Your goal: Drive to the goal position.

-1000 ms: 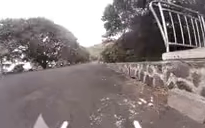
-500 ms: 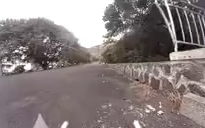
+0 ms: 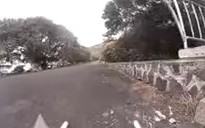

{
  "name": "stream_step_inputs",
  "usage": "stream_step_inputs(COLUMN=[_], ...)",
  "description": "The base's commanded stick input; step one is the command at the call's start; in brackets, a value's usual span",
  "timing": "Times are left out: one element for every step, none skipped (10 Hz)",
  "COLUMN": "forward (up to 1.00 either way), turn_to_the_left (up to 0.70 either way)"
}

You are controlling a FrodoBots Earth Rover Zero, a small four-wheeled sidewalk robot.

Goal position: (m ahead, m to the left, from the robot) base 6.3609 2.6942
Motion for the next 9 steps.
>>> stream_step_inputs(forward=[0.5, 0.5, 0.5, 0.5, 0.5, 0.5, 0.5, 0.5, 0.5], turn_to_the_left=[0.0, 0.0, 0.0, 0.0, 0.0, 0.0, 0.0, 0.0, 0.0])
